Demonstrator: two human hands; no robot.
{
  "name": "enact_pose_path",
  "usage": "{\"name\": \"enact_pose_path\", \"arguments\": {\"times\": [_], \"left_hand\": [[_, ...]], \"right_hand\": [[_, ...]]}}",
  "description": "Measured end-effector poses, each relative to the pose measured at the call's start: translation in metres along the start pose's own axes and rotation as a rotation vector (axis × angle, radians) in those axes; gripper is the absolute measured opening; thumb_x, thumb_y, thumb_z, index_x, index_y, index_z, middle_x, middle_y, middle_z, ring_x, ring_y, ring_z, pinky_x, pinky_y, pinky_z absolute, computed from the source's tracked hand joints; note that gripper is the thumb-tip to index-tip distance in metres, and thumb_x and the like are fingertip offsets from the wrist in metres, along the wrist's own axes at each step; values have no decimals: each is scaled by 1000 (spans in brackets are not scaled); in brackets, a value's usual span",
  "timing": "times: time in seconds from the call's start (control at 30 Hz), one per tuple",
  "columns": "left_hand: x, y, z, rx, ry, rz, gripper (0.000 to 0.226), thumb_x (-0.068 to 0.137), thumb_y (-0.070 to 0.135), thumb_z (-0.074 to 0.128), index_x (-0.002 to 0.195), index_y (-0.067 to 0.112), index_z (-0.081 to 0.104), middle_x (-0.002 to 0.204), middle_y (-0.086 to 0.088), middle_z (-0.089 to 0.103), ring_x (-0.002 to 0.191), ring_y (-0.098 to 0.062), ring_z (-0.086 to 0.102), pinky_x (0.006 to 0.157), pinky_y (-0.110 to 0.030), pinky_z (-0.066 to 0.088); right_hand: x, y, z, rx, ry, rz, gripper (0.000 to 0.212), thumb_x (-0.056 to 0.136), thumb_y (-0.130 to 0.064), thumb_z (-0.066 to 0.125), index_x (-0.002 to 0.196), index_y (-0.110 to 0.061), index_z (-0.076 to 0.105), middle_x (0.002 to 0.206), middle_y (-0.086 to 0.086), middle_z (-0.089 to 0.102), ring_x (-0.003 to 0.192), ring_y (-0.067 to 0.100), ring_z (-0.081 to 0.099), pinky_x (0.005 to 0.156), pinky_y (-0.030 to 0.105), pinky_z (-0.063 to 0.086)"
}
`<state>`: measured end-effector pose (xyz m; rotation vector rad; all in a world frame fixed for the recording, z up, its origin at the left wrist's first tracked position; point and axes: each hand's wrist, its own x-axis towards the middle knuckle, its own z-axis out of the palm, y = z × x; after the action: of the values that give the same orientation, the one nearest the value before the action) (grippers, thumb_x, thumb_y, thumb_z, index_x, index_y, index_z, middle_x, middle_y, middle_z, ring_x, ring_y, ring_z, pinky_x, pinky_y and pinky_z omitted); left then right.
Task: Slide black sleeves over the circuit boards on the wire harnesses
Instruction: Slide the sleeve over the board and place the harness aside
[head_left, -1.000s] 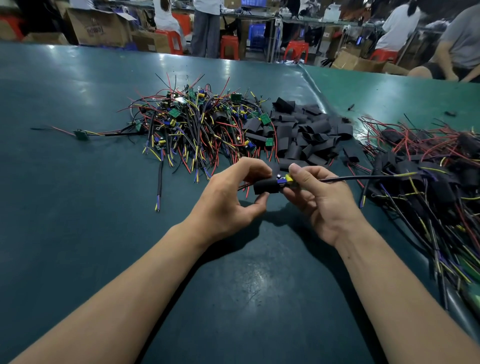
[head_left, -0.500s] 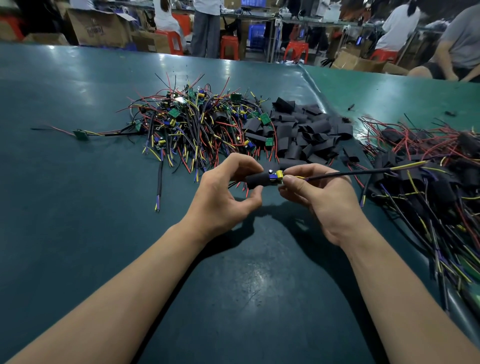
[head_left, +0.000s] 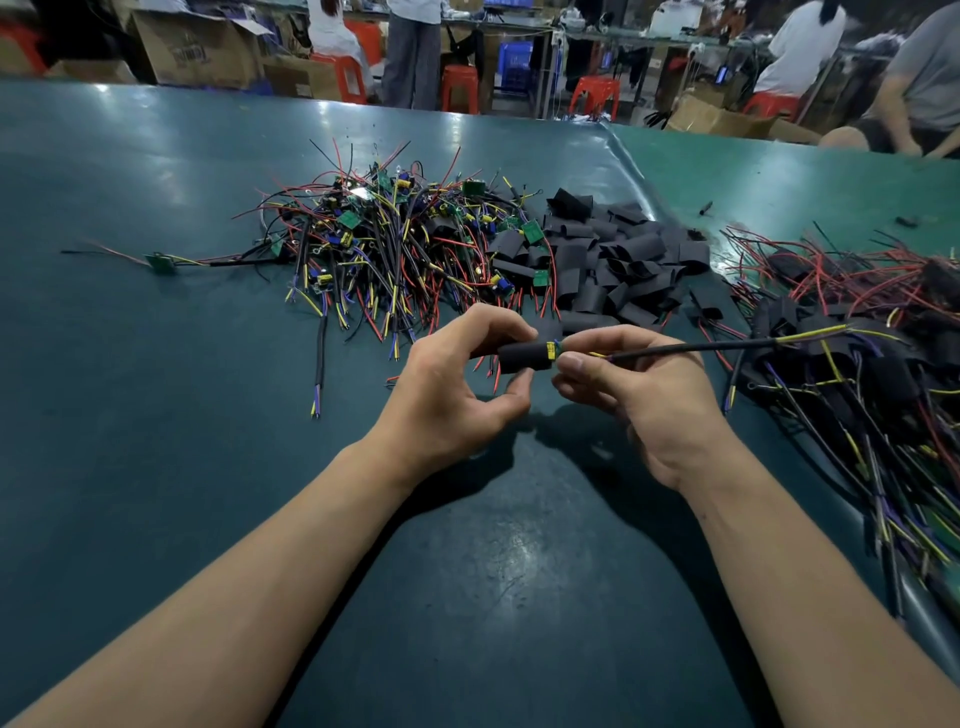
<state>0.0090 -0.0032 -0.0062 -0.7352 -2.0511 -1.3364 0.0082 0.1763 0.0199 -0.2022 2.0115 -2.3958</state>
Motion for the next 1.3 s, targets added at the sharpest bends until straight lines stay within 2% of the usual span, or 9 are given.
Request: {"name": "enact_pose_path", "arguments": {"times": [0.2,0.4,0.57,0.77,0.87,0.97,1.03,1.23,1.3], "left_hand": [[0,1,-3,-19,33,19,34,78,-2,74,106,10,61,102,-5,70,99,-18,69,90,-44,56],[-1,-1,-1,-26,-14,-10,32,78,-3,73,105,10,62,103,-4,70,98,-17,69,91,-41,56],[-2,1,0,-30,-59,3,26,79,-8,70,103,3,65,107,-6,71,98,-14,69,89,-32,56],[-1,6,-1,32,-63,60,25,79,-9,70,102,0,66,110,-8,70,98,-16,68,88,-32,55],[-1,7,-1,74,-49,77,29,80,-3,73,108,0,66,114,-8,68,104,-15,66,92,-31,53],[0,8,-2,127,-31,-12,42,81,10,78,121,3,64,114,-5,69,106,-13,66,97,-30,51],[0,7,-4,149,-24,-52,42,83,14,79,121,5,66,111,-3,70,102,-11,66,95,-32,52],[0,9,-3,206,-40,-13,47,84,25,76,124,3,64,112,-6,70,102,-19,66,94,-32,51],[0,9,-3,233,-53,-1,44,88,20,71,127,-1,62,113,-9,70,104,-22,65,95,-32,50]], "right_hand": [[-1,1,0,-113,4,-71,10,63,-17,81,71,-17,76,69,6,72,60,18,69,60,23,56],[-1,1,-1,-158,6,-94,15,76,4,75,79,-11,75,70,8,73,65,18,71,64,21,56],[-3,-4,0,-165,-17,-115,14,77,7,73,82,-6,73,67,6,73,62,16,70,63,21,56],[-3,-4,1,-119,-26,-84,15,77,7,72,81,-7,72,67,7,72,60,18,69,59,22,55],[-2,-4,0,-45,-13,-70,13,76,4,72,80,-8,70,68,6,71,60,17,68,59,22,54],[-1,-5,-2,36,3,-67,11,69,-7,74,79,-9,70,68,4,71,61,16,68,59,20,54],[-1,-5,-2,45,0,-58,15,66,-12,75,80,-8,70,69,5,71,61,16,68,59,20,54],[-1,-2,-3,-25,24,-51,8,76,-3,73,78,-10,70,67,4,71,60,15,68,60,20,55],[-1,-3,-3,-41,20,-50,8,75,-4,74,76,-11,71,66,4,71,59,16,68,59,20,54]]}}
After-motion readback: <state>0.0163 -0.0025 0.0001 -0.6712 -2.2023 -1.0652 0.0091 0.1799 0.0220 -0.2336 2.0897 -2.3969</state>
